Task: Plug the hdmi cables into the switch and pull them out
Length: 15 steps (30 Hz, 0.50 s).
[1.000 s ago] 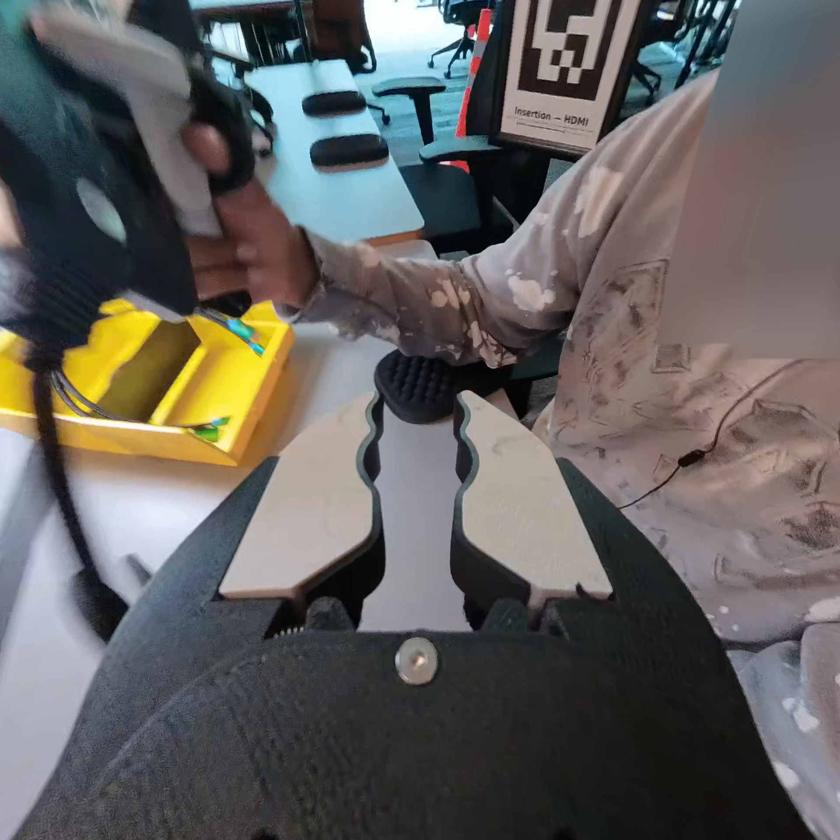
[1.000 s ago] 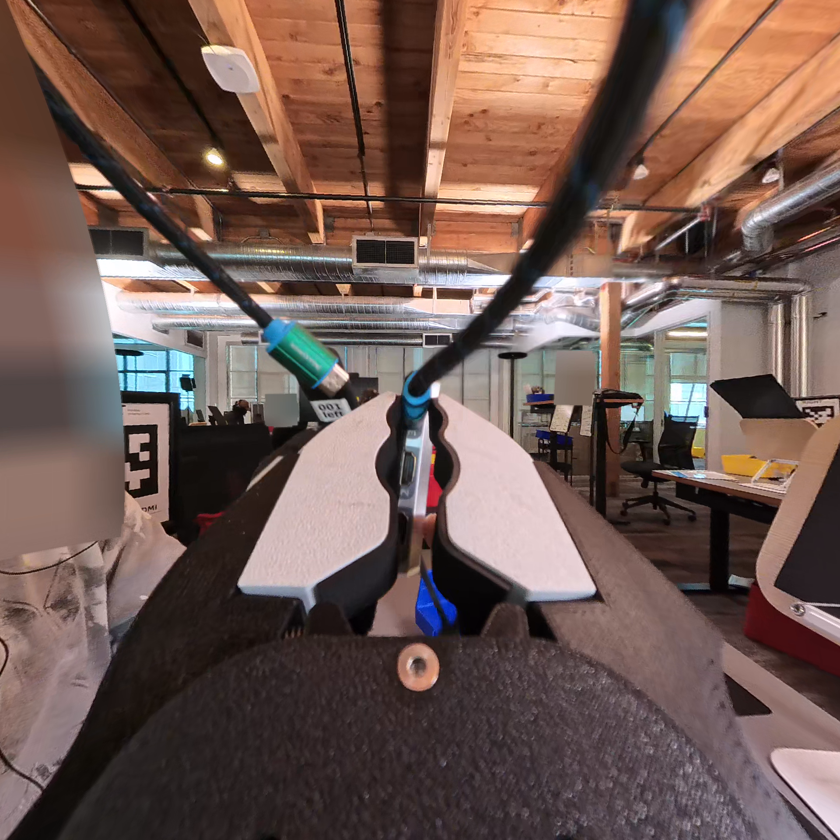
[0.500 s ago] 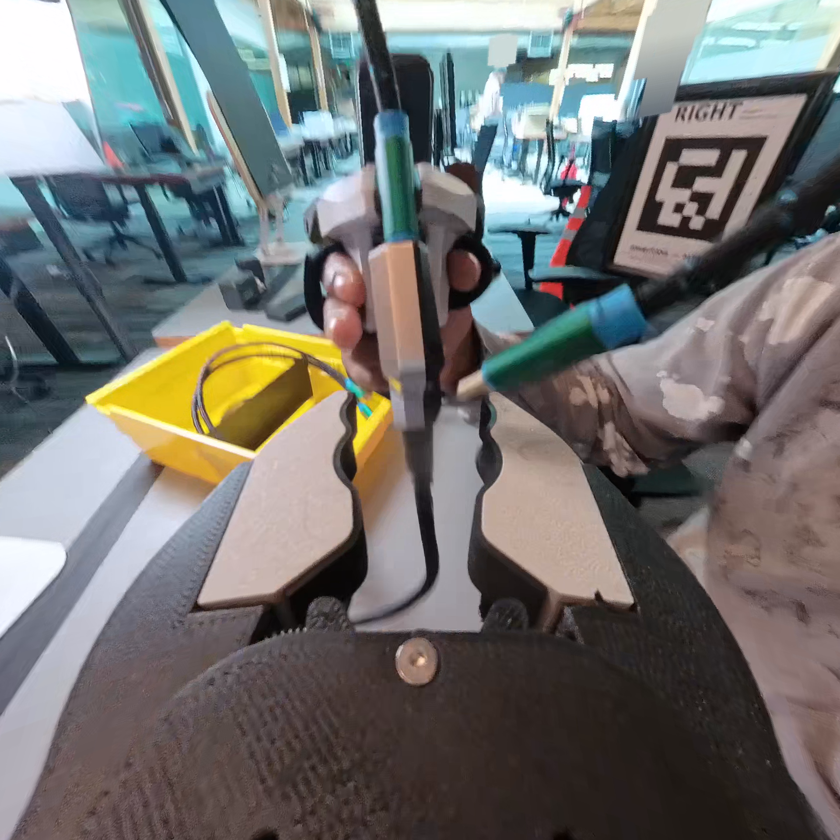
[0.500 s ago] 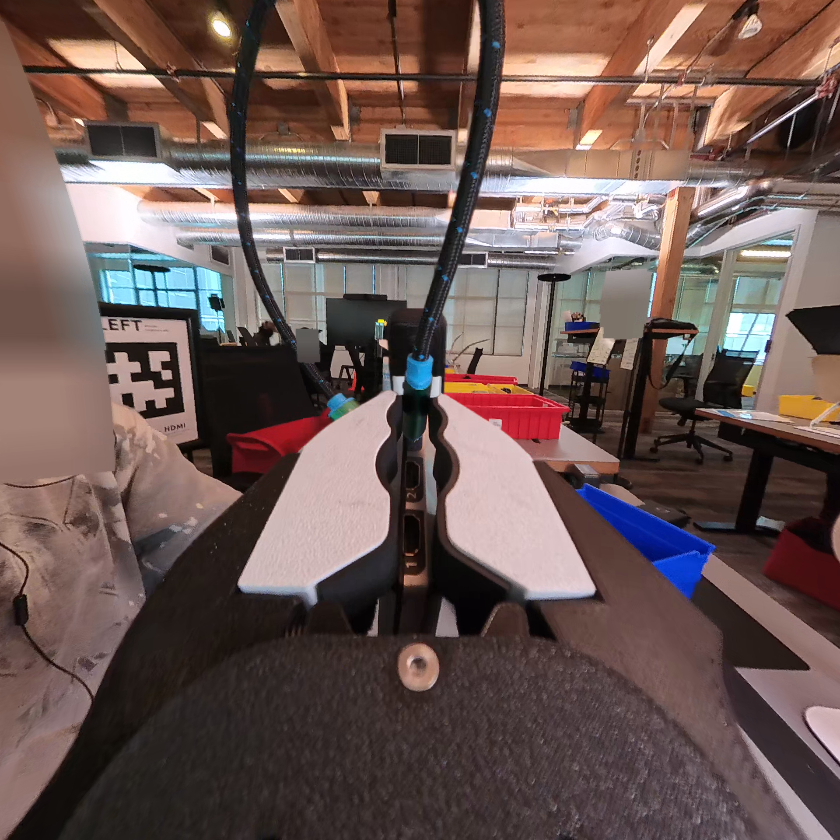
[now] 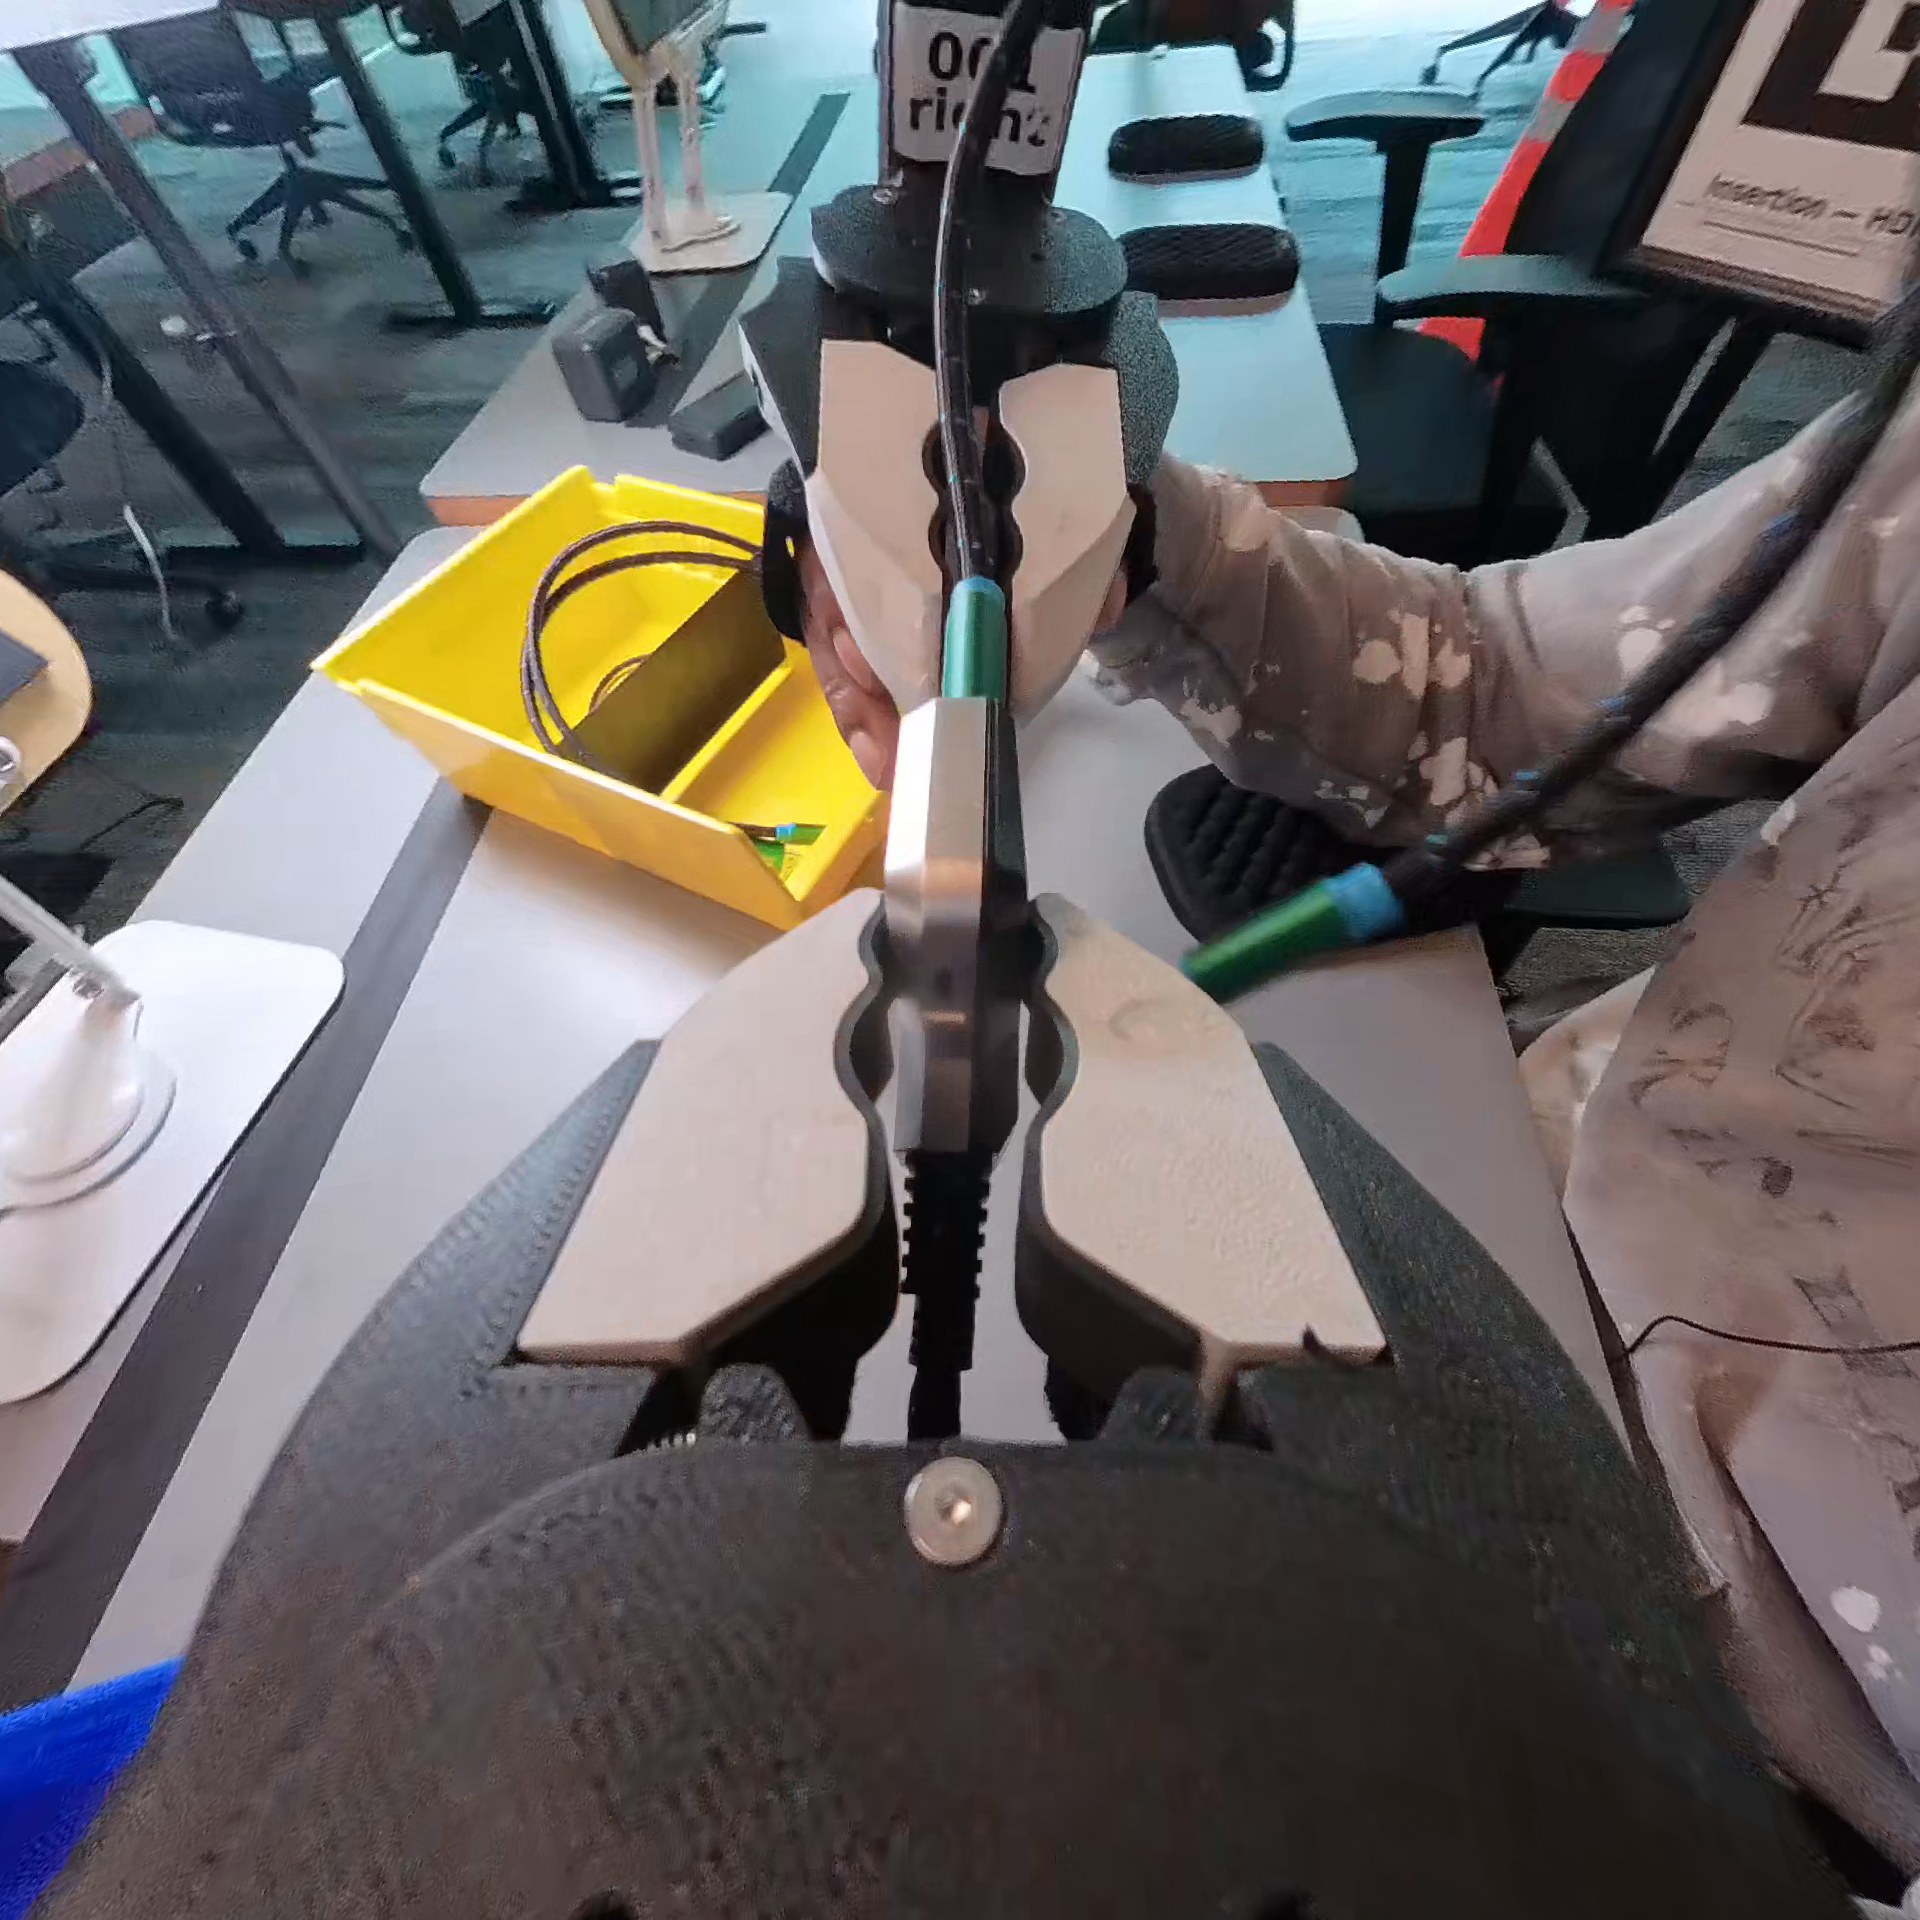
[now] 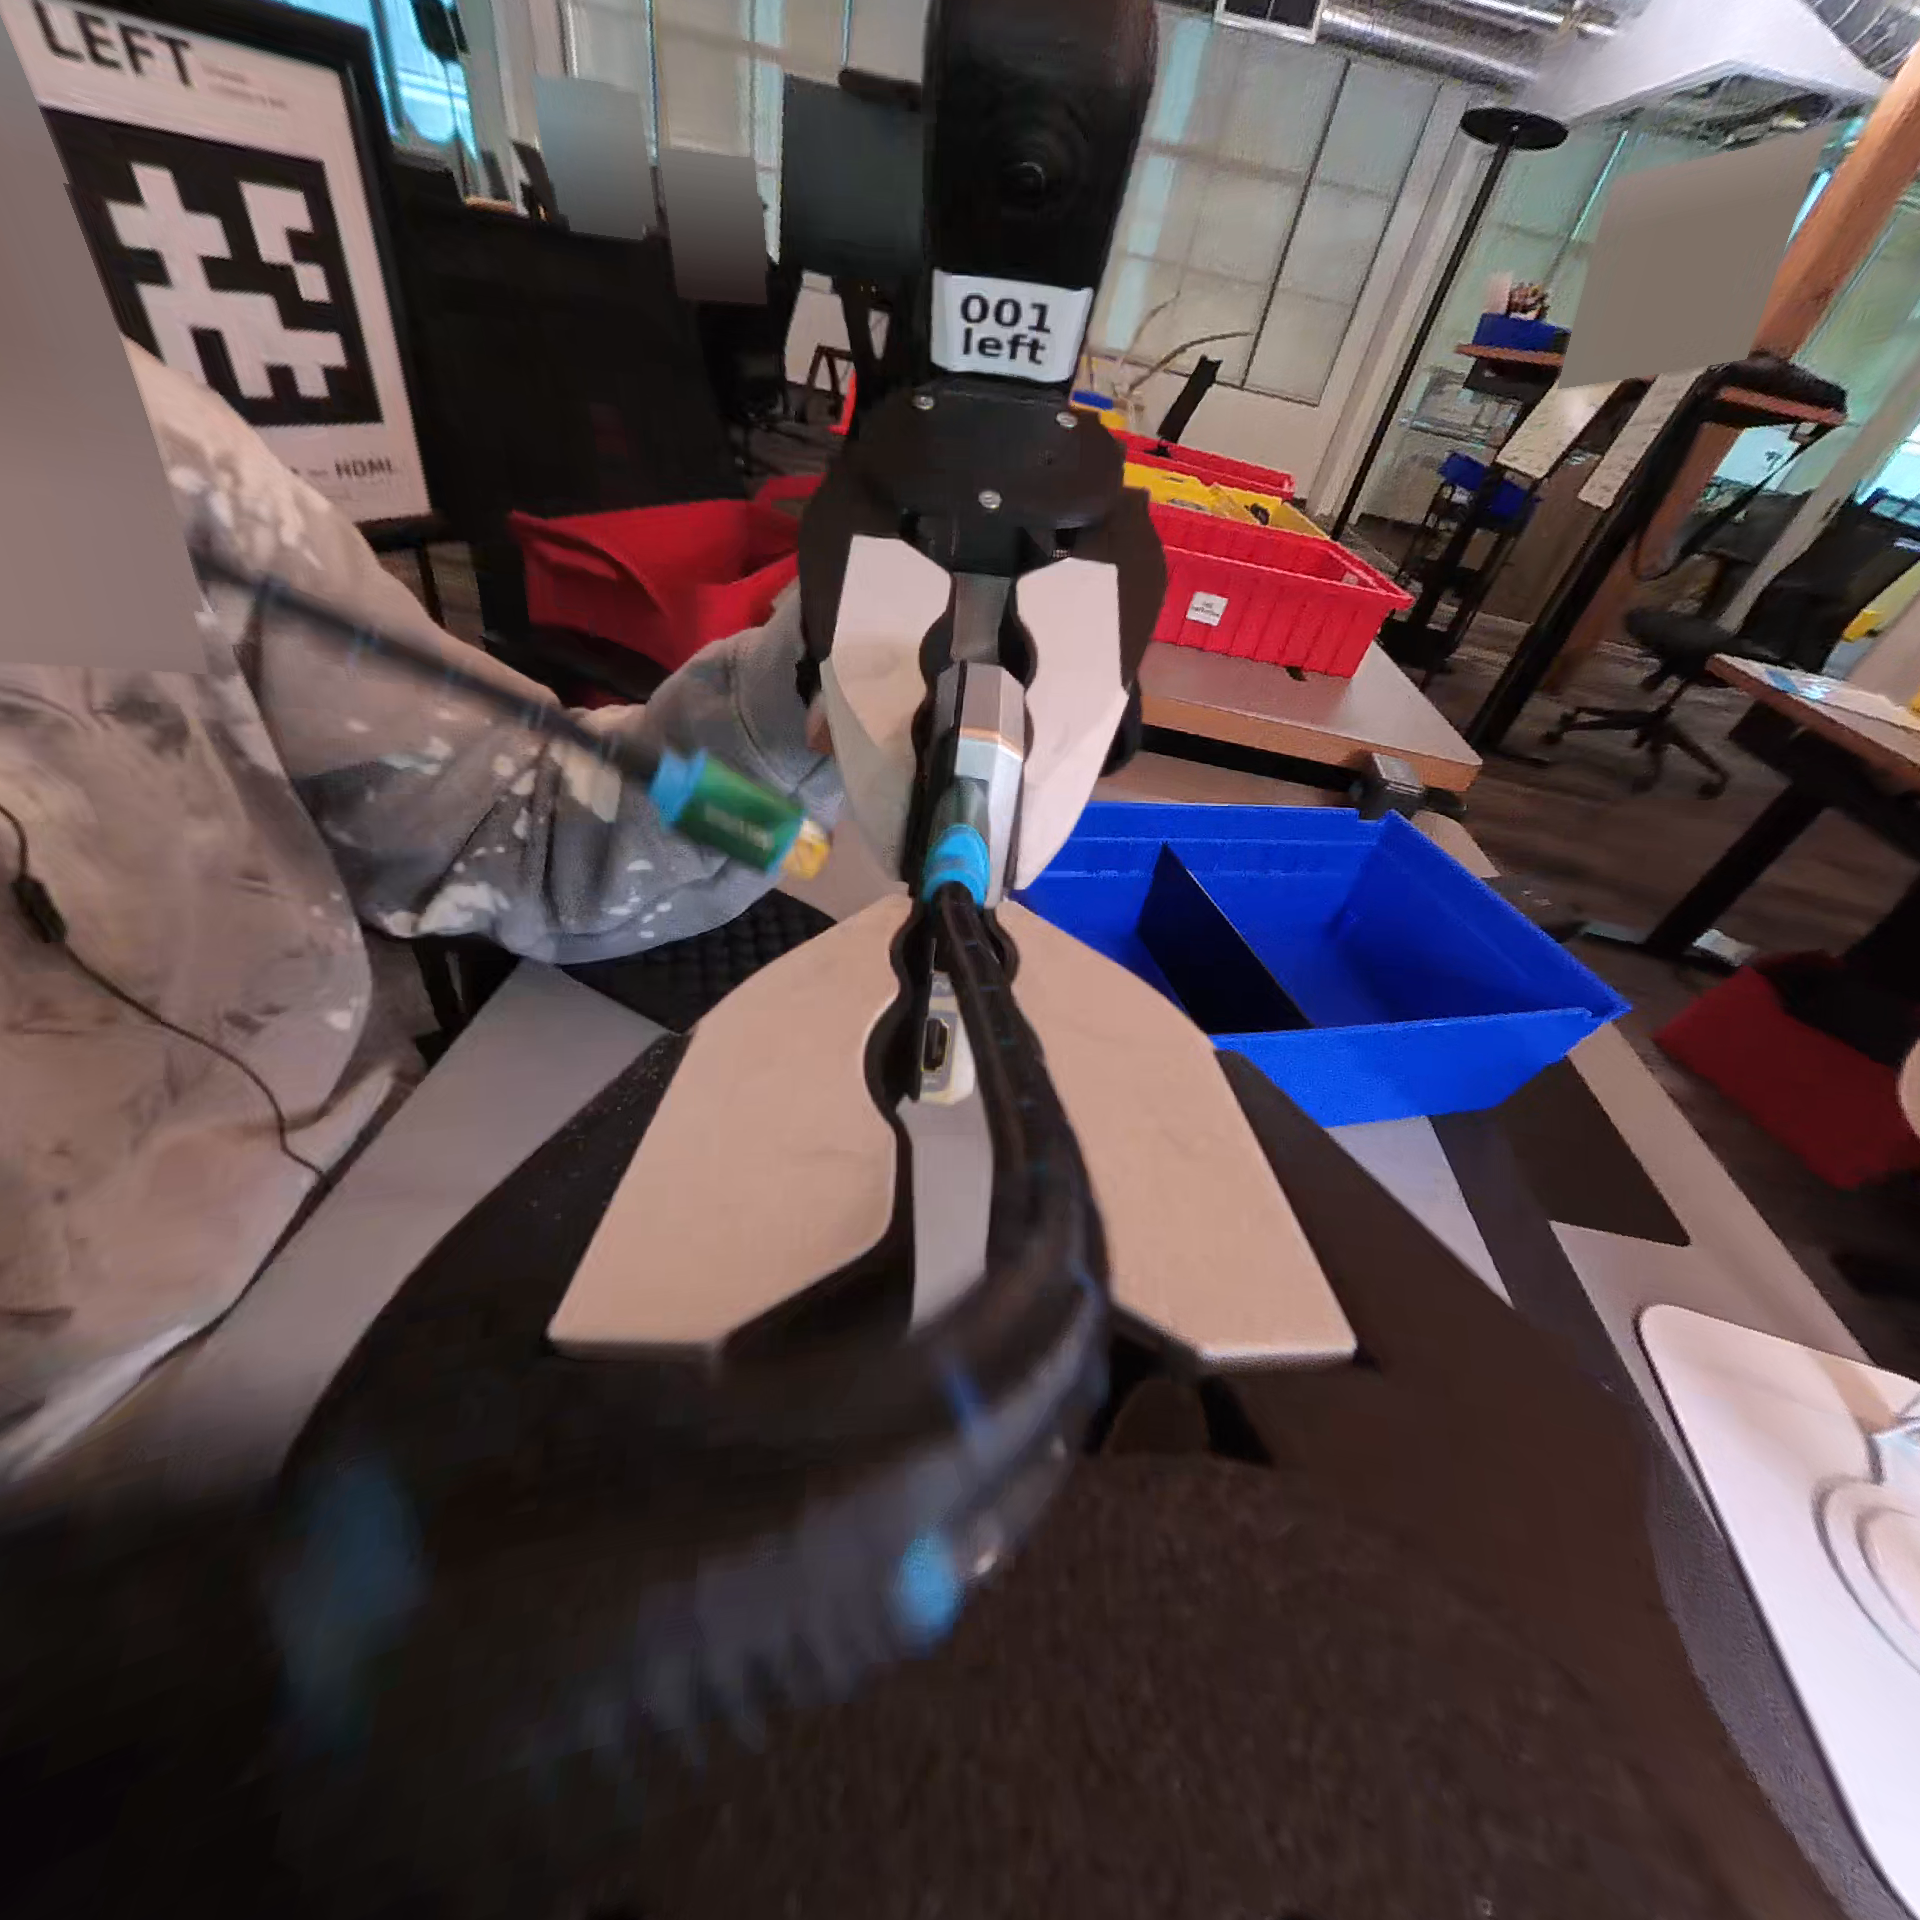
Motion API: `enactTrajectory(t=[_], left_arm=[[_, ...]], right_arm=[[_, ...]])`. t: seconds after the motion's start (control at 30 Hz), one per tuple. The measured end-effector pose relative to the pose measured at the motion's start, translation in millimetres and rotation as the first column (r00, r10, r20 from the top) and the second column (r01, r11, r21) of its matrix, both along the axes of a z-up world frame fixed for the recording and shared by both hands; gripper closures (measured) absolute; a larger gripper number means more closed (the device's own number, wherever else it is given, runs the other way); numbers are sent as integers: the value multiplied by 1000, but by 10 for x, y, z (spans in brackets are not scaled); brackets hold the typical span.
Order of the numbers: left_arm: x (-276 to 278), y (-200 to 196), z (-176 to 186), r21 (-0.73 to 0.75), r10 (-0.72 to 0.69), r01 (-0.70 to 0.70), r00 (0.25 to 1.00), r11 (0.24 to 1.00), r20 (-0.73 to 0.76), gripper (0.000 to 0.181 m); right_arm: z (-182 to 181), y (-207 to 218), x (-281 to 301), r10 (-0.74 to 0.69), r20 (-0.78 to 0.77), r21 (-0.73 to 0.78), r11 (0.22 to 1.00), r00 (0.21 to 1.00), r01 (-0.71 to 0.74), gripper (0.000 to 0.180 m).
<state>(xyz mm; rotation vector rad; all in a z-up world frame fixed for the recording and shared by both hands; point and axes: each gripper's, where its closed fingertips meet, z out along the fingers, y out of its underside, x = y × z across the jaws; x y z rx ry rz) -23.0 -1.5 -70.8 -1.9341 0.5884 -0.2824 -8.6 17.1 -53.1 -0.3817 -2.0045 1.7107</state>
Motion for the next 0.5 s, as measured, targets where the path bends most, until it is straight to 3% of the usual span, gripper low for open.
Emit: enactTrajectory(t=[0.23,0.5], left_arm=[[-67,36,-132,-75,31,-30,999,997,12,159],[-106,77,-178,-71,23,-21,999,997,25,159]], right_arm=[[-17,-7,-109,7,17,-89,996,1000,-6,162],[-45,-13,-161,8,3,-102,995,1000,-8,169]])
